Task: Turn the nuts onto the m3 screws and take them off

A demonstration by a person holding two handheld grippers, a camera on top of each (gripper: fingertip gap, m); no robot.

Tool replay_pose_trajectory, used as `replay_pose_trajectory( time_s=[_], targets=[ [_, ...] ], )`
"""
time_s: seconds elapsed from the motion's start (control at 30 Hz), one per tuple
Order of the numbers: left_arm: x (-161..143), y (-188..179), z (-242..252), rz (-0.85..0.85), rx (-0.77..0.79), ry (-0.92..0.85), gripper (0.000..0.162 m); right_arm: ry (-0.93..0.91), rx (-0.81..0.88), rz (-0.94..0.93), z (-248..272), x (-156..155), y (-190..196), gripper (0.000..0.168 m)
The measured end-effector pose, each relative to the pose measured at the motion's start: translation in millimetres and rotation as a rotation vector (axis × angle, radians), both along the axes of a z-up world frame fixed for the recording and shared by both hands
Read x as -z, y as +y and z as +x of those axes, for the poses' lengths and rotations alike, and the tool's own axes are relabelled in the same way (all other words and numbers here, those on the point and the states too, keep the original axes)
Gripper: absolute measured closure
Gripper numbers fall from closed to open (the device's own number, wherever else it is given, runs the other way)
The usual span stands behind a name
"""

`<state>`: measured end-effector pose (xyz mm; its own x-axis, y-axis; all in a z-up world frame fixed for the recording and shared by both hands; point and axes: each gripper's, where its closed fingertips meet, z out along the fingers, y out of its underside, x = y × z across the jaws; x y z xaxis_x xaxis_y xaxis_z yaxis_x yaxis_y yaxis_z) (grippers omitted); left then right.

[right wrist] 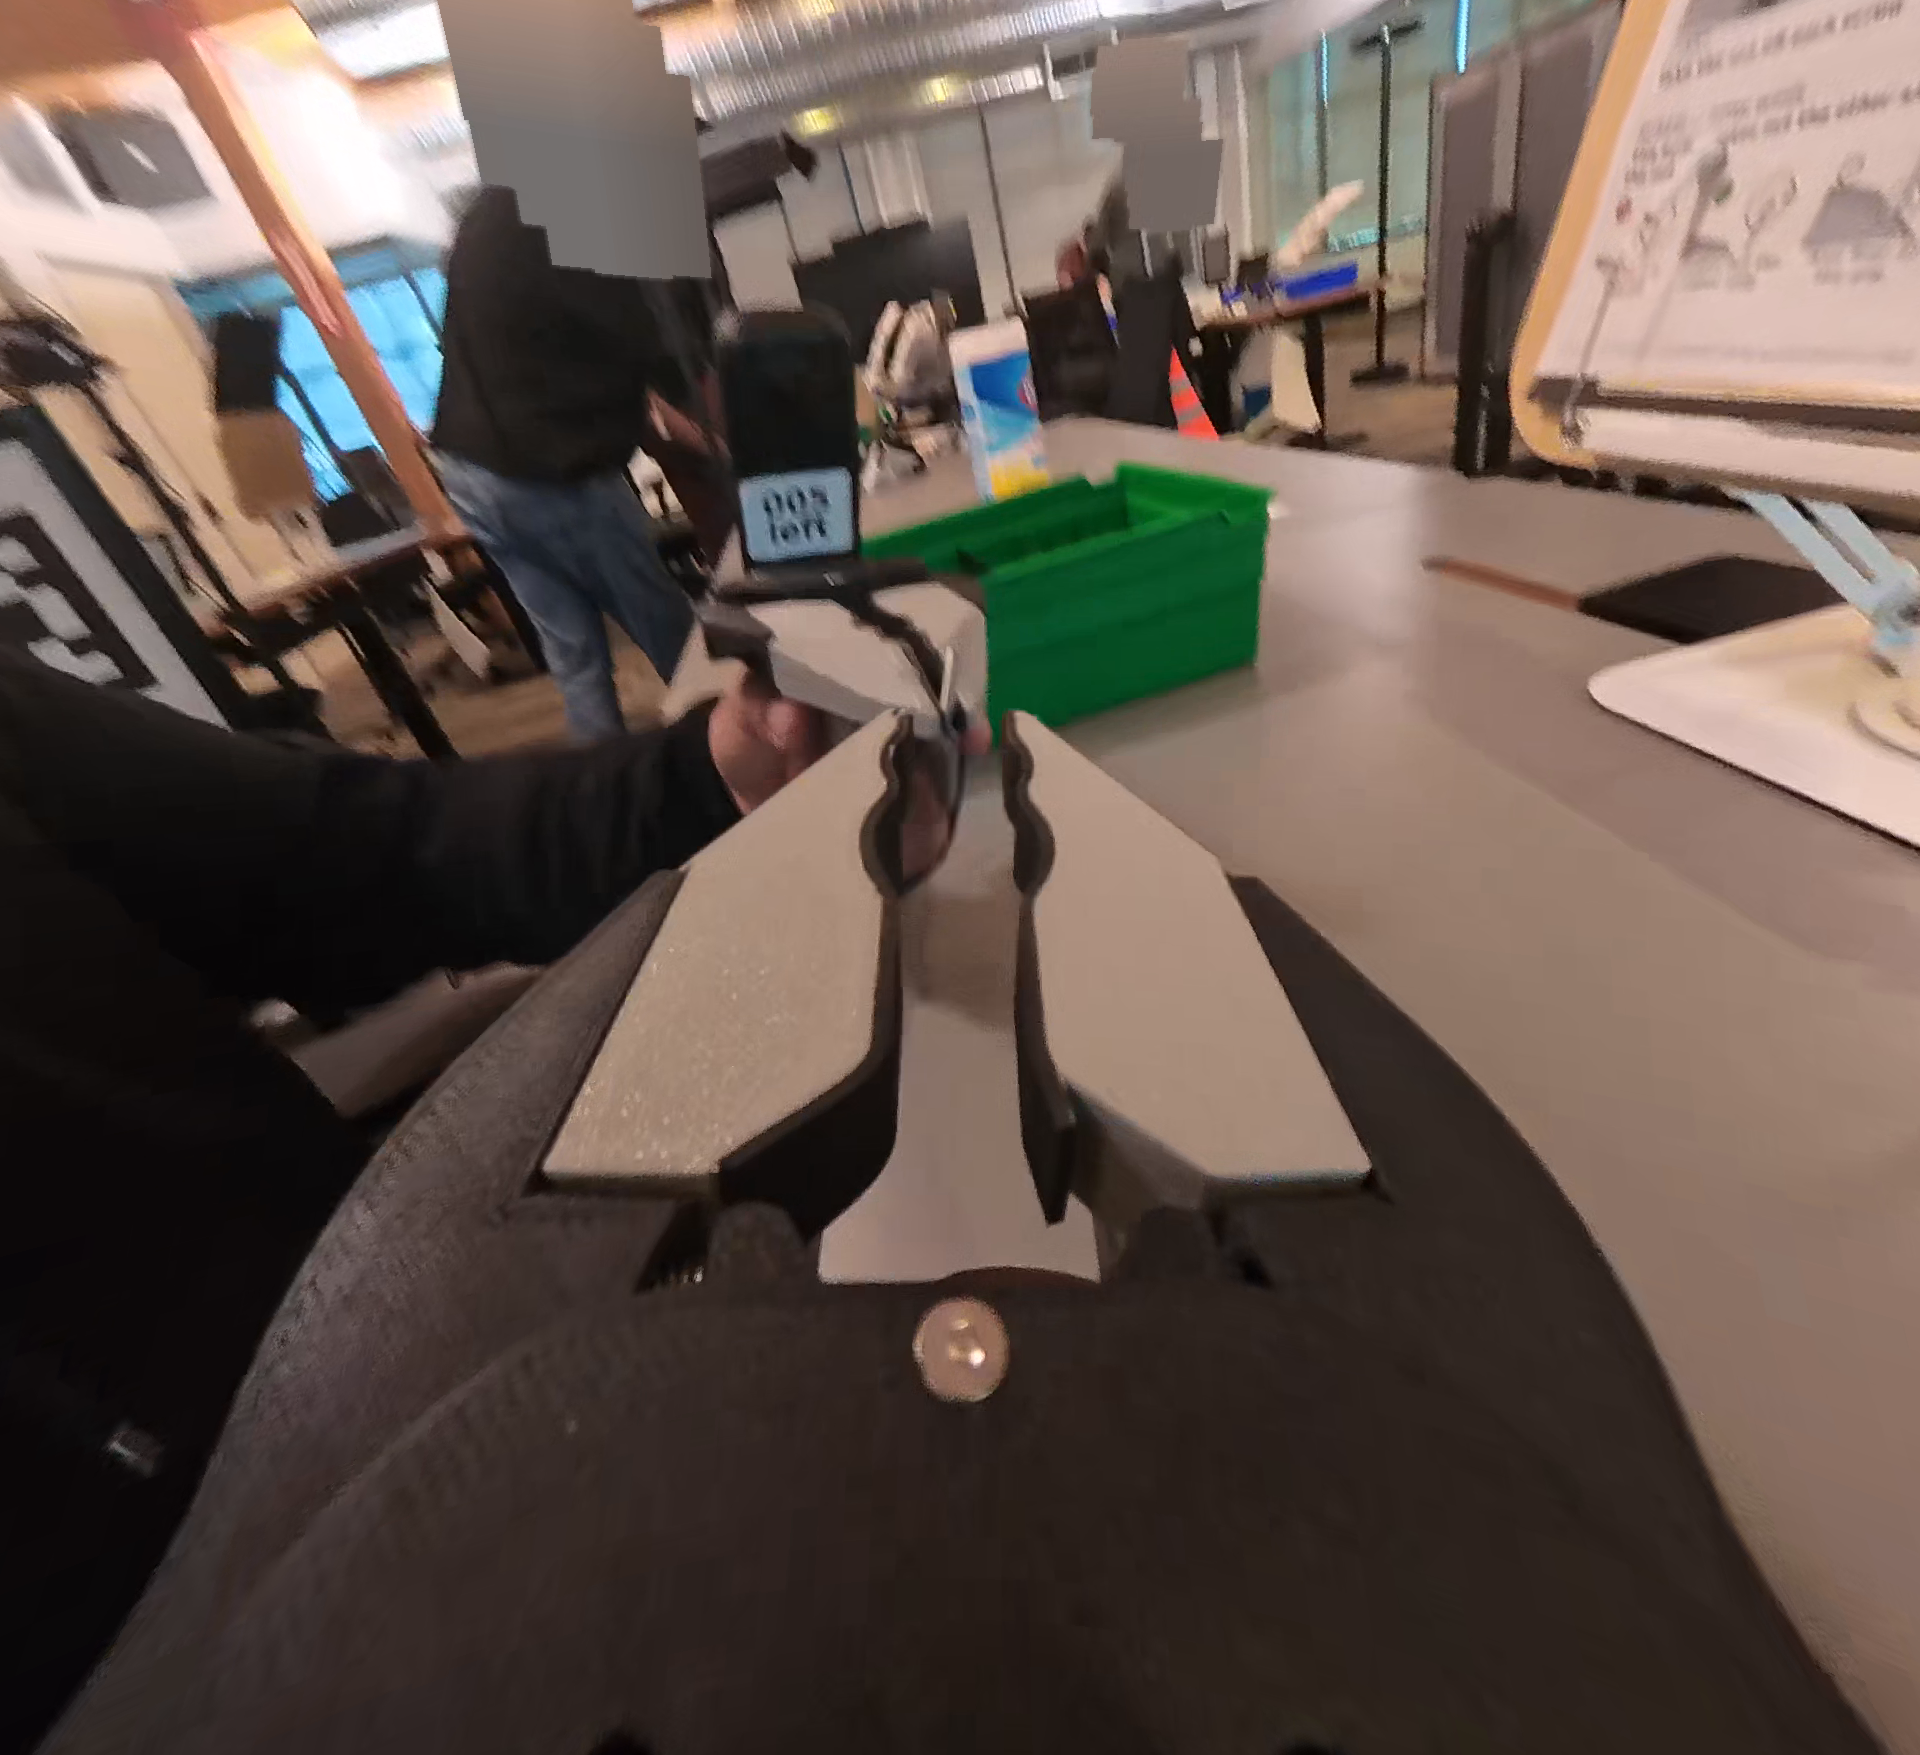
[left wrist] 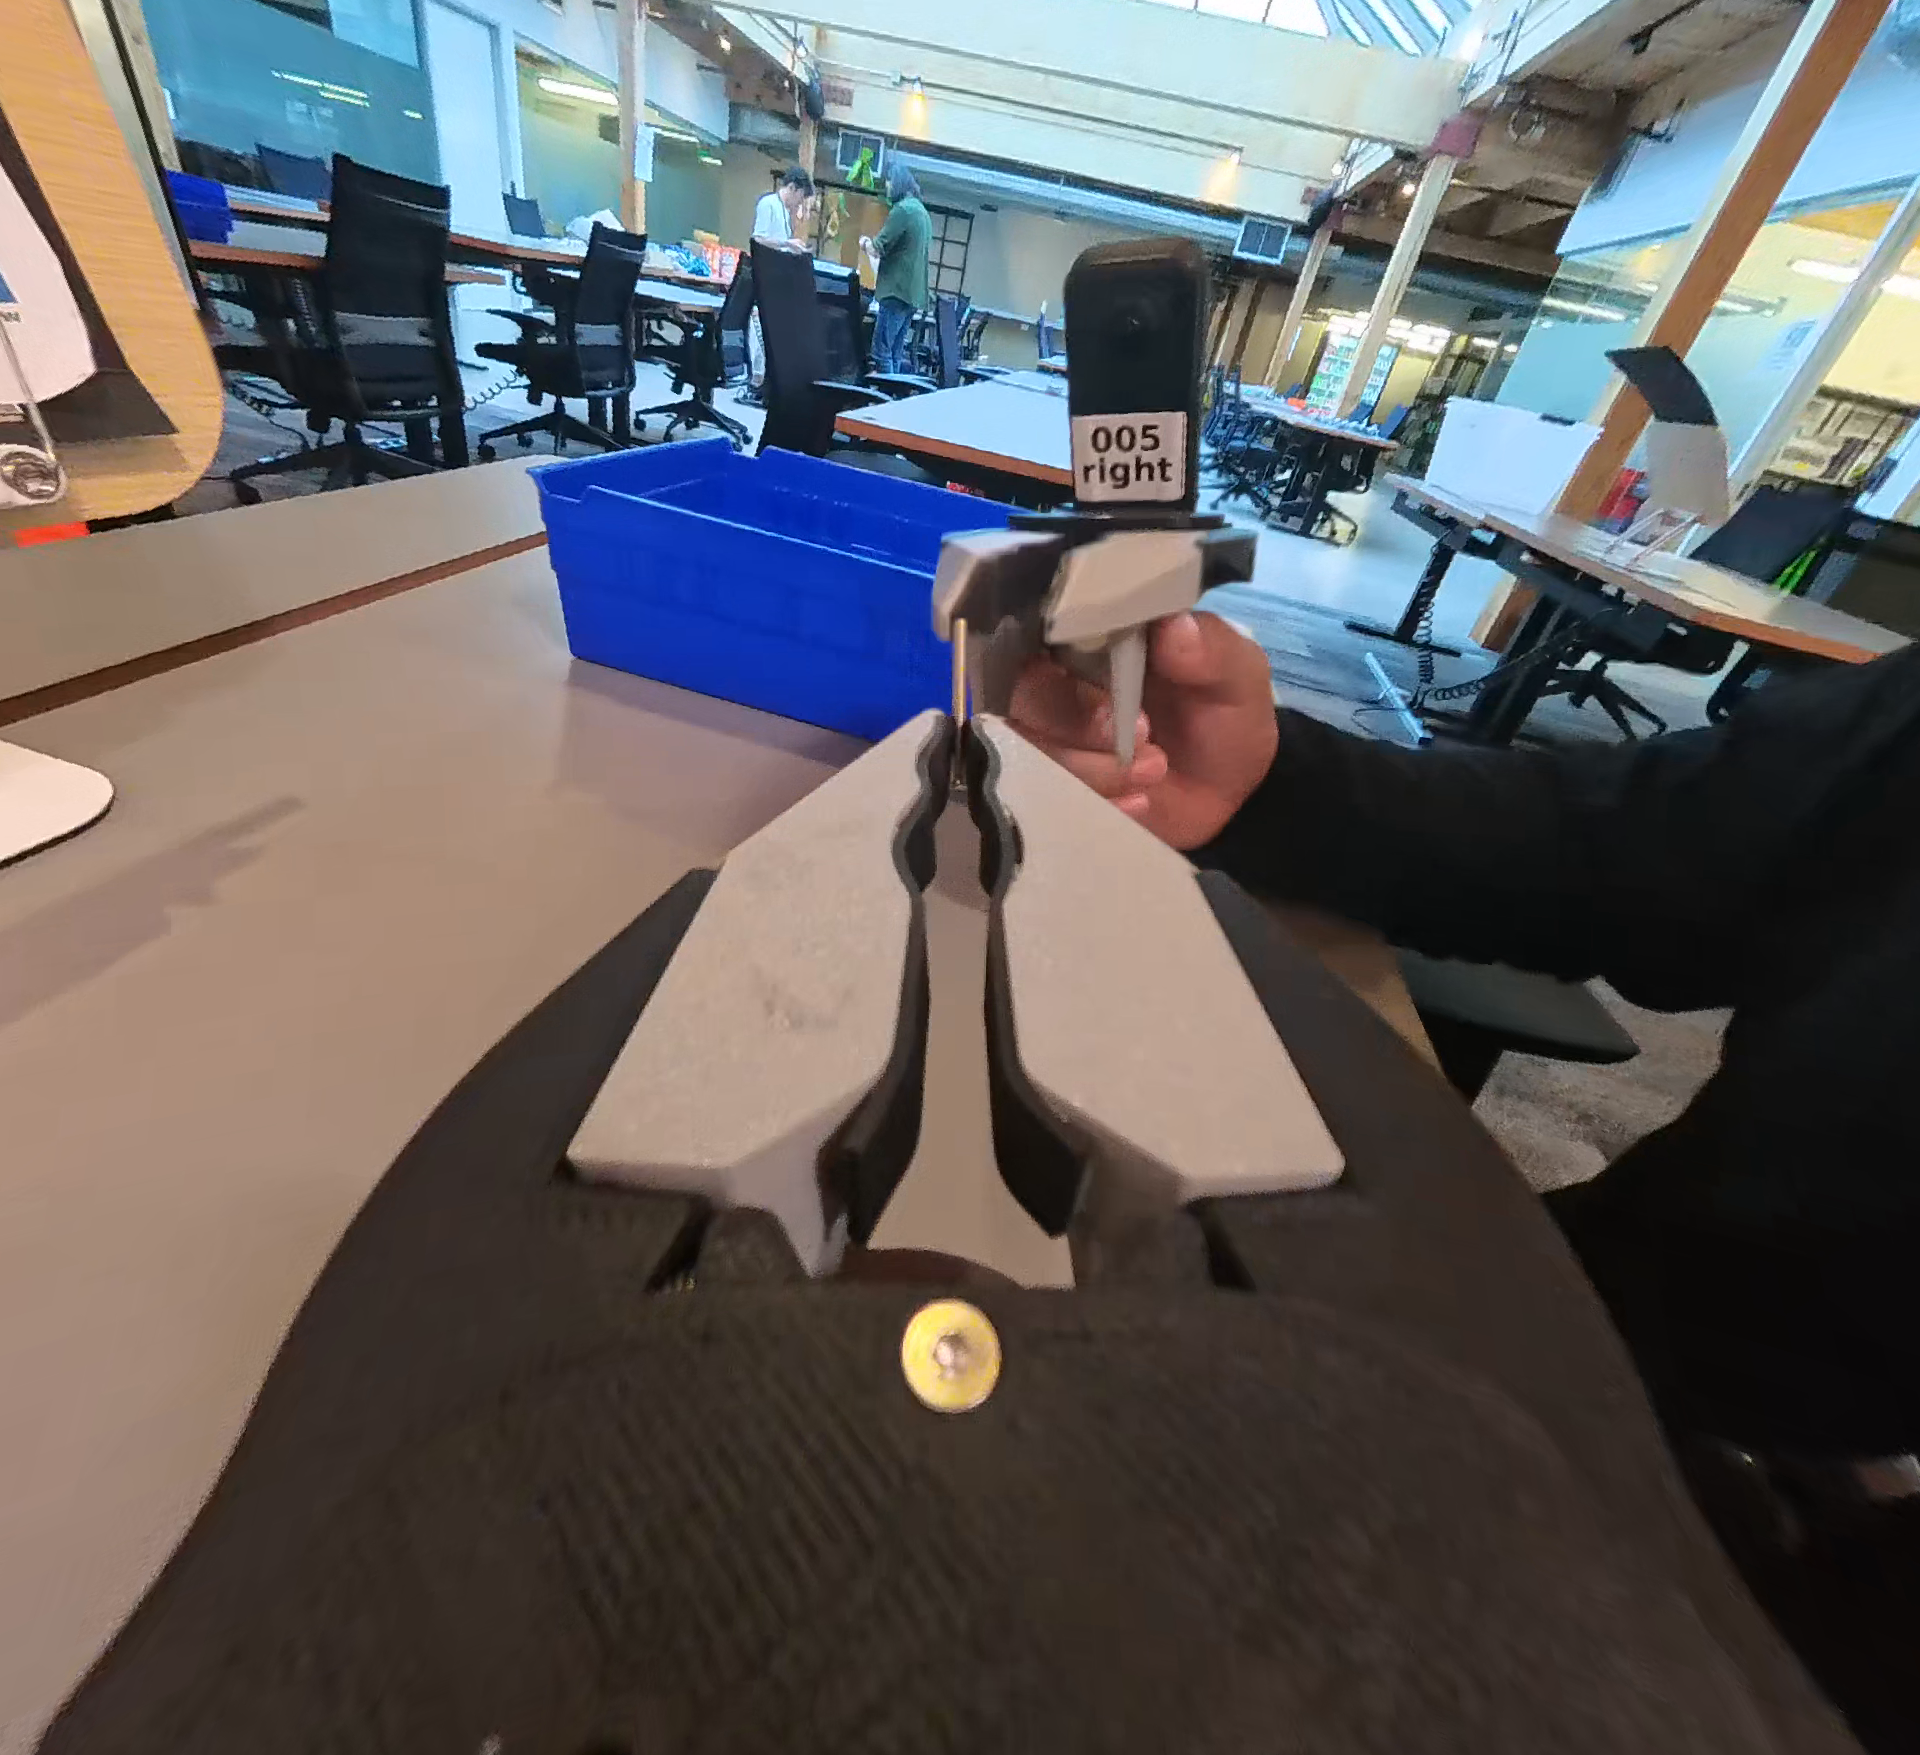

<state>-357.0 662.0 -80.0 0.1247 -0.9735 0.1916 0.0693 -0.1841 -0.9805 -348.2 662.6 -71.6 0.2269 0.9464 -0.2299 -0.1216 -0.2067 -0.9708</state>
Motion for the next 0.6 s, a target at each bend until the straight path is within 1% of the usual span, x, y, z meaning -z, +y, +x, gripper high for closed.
replay_pose_trajectory(
  time_s=[0.1, 0.17, 0.2, 0.3, 0.43, 0.6],
  targets=[
    [3.4, -3.2, 3.5, 0.038, -0.005, 0.032, 0.162, 0.098, -0.028, -0.021, -3.1, -13.7, -4.2, 0.154],
    [3.5, -6.3, 5.2, 0.035, 0.009, 0.032, 0.162, 0.121, -0.040, -0.056, -6.5, -14.4, -3.0, 0.154],
    [2.4, -6.6, 5.5, 0.030, 0.010, 0.022, 0.162, 0.125, -0.038, -0.072, -8.3, -13.1, -1.3, 0.155],
    [-1.3, -8.2, 5.2, 0.018, 0.021, -0.006, 0.162, 0.139, -0.056, -0.092, -14.5, -11.0, -1.8, 0.168],
    [-4.2, -11.3, 5.8, -0.007, 0.040, -0.023, 0.162, 0.144, -0.075, -0.105, -22.9, -10.7, -3.3, 0.166],
    [-1.6, -12.9, 8.2, -0.026, 0.052, -0.017, 0.162, 0.134, -0.085, -0.097, -31.9, -11.2, -4.5, 0.168]
  ],
)
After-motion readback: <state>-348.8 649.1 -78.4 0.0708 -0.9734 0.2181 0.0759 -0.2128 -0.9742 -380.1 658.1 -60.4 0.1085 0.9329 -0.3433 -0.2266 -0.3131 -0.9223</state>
